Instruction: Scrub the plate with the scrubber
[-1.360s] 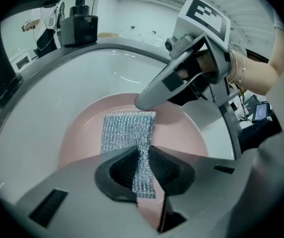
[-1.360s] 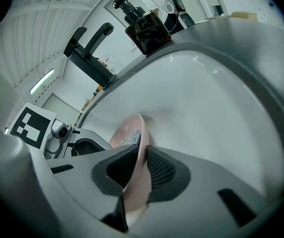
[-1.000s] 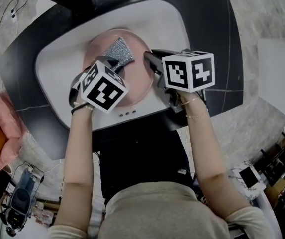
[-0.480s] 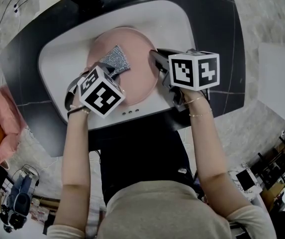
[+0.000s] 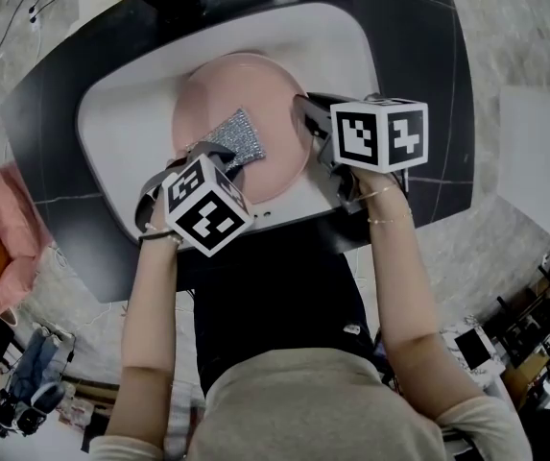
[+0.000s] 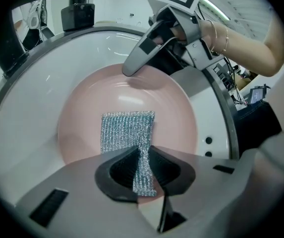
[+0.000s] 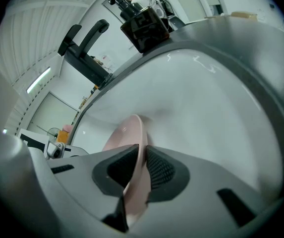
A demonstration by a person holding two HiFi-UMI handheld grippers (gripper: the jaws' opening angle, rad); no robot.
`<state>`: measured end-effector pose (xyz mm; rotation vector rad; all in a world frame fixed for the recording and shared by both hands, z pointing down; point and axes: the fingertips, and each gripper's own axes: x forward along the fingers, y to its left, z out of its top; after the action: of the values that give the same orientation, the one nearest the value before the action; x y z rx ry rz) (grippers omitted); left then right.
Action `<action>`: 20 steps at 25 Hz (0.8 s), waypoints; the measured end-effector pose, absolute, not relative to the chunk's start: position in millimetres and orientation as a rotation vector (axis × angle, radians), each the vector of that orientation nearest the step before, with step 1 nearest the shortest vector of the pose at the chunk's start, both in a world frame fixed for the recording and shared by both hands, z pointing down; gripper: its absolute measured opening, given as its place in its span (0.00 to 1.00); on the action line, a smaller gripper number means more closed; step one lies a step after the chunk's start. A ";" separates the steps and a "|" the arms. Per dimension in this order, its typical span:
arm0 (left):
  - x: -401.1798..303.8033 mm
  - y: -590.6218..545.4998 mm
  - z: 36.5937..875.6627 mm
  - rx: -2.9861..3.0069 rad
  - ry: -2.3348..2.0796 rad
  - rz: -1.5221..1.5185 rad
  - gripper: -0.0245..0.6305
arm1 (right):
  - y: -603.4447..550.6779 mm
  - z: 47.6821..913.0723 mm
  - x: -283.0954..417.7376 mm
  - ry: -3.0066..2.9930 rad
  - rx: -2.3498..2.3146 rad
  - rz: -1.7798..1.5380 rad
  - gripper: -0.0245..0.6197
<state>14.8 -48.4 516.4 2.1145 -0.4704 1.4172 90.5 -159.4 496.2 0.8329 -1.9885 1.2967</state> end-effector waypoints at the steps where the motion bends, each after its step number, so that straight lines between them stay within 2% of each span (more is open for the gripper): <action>1: 16.6 -47.3 516.1 2.117 -0.467 1.412 0.16 | -159.5 496.5 90.7 -1.988 0.835 1.296 0.13; 20: 56.7 -72.5 499.8 2.232 -0.498 1.263 0.16 | -159.7 496.2 90.6 -1.981 0.836 1.298 0.13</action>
<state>56.7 -72.5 499.8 2.2321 -0.4983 1.2633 90.6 -159.7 496.2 0.8364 -1.9805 1.2979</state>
